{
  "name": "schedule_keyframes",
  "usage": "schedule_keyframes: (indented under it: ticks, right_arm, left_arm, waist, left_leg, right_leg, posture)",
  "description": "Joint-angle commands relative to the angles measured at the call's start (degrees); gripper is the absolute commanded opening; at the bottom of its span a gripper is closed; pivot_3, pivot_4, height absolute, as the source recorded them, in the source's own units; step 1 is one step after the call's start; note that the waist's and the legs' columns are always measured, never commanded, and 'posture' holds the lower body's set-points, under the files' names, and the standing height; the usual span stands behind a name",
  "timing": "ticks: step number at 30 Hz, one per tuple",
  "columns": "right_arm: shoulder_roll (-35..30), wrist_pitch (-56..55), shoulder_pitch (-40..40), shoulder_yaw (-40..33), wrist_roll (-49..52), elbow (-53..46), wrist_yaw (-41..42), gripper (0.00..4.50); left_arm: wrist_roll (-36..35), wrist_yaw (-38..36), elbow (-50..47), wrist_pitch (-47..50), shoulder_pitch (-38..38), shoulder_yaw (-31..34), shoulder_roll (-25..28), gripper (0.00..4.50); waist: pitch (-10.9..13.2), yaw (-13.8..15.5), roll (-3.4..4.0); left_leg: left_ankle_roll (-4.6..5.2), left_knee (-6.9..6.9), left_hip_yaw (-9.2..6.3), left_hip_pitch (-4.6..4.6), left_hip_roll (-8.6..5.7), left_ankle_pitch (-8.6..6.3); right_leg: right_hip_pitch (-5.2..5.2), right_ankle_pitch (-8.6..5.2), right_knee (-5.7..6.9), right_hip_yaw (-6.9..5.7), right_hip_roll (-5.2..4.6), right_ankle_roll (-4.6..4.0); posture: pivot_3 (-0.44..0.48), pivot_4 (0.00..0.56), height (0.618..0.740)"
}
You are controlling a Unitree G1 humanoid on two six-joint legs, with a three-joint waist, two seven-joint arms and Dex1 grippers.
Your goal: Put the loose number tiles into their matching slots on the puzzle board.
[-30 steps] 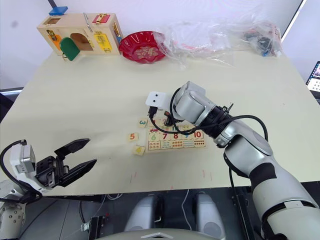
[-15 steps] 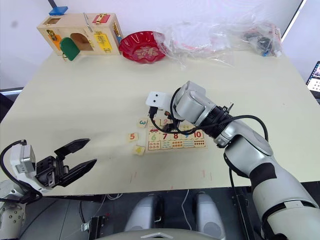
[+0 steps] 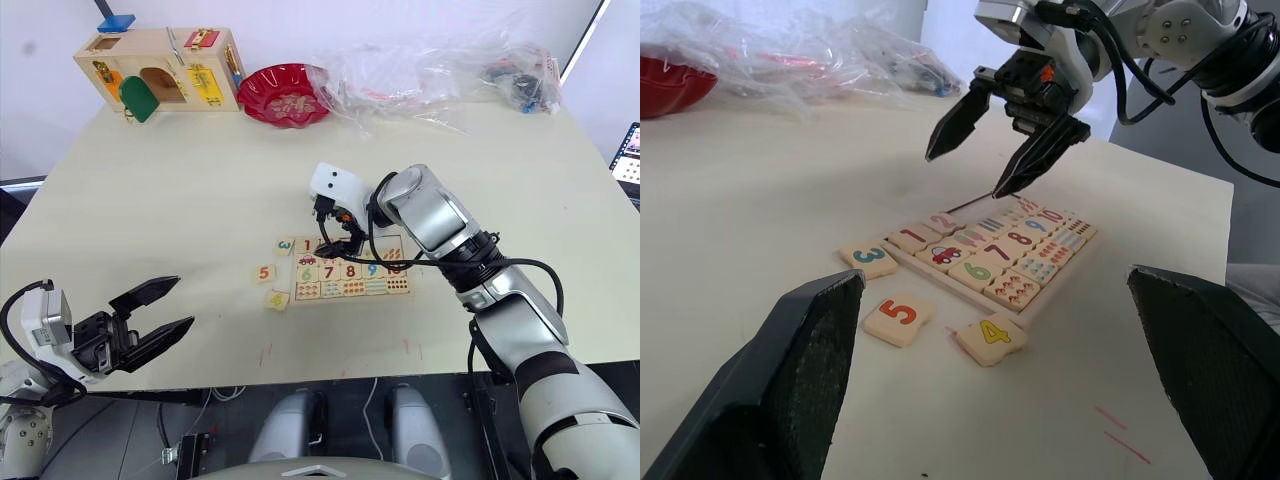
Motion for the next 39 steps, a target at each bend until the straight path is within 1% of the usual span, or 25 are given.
schedule_keyframes:
  ticks: [1, 4, 9, 10, 11, 24, 39]
  right_arm:
    - [0.62, -7.14, 0.21, -2.31, -0.92, 3.39, -1.92, 4.47]
    - [1.75, -9.15, -0.08, -3.68, -0.3, 8.35, -1.77, 3.63]
    - [2.65, -13.02, -0.74, -4.23, -1.1, 14.27, -1.29, 0.86]
    - [2.79, -13.71, -0.82, -4.24, -1.31, 15.01, -1.22, 0.38]
    - [2.96, -14.24, -0.91, -4.25, -1.51, 15.72, -1.22, 0.07]
    - [4.81, -17.39, -1.9, -4.34, -4.32, 20.92, -1.11, 0.07]
    - [4.99, -17.19, -0.79, -3.67, -5.23, 18.68, 1.54, 0.07]
  left_arm:
    - [-0.59, -0.26, -1.01, -0.58, -0.33, 1.05, 0.41, 4.5]
    - [-0.53, -0.37, -0.78, -0.43, -0.66, 1.0, 0.68, 4.5]
    - [-0.52, -0.45, -0.56, -0.22, -0.98, 1.18, 1.04, 4.5]
    - [-0.53, -0.44, -0.59, -0.21, -0.98, 1.21, 1.06, 4.5]
    - [-0.54, -0.43, -0.64, -0.19, -0.96, 1.22, 1.07, 4.5]
    - [-0.41, -0.11, -0.91, -0.54, -0.52, 1.29, 0.6, 4.5]
    - [-0.56, 0.1, -1.21, -0.74, 0.07, 1.42, 0.42, 4.5]
  waist:
    - [0.0, 0.01, 0.0]
    - [0.0, 0.03, -0.01]
    - [0.0, 0.02, 0.0]
    - [0.0, 0.02, 0.0]
    - [0.0, 0.0, 0.0]
    - [0.0, -0.01, 0.0]
    - [0.01, 0.01, 0.0]
  left_leg:
    - [0.0, 0.01, 0.0, 0.0, 0.0, 0.0]
    - [0.0, 0.01, 0.03, -0.02, 0.0, 0.0]
    - [0.0, 0.0, 0.04, -0.02, 0.0, 0.0]
    - [0.0, 0.0, 0.04, -0.03, 0.0, 0.0]
    - [0.0, 0.0, 0.04, -0.01, 0.0, 0.0]
    - [0.0, 0.0, 0.04, -0.01, 0.0, 0.0]
    - [0.0, 0.0, 0.04, -0.01, 0.01, 0.0]
  right_leg:
    - [0.0, 0.0, 0.0, 0.0, 0.0, 0.0]
    - [0.0, 0.01, -0.03, 0.03, 0.0, 0.01]
    - [0.0, 0.01, -0.04, 0.04, 0.0, 0.02]
    - [0.0, 0.01, -0.04, 0.04, 0.0, 0.02]
    - [0.01, 0.01, -0.03, 0.04, 0.0, 0.02]
    - [0.0, 0.01, -0.02, 0.05, 0.0, 0.02]
    - [0.0, 0.01, -0.02, 0.05, 0.0, 0.02]
  posture:
    - [0.0, 0.15, 0.74]
    - [0.0, 0.15, 0.74]
    - [0.0, 0.15, 0.74]
    - [0.0, 0.15, 0.74]
    - [0.0, 0.15, 0.74]
    - [0.0, 0.15, 0.74]
    - [0.0, 0.15, 0.74]
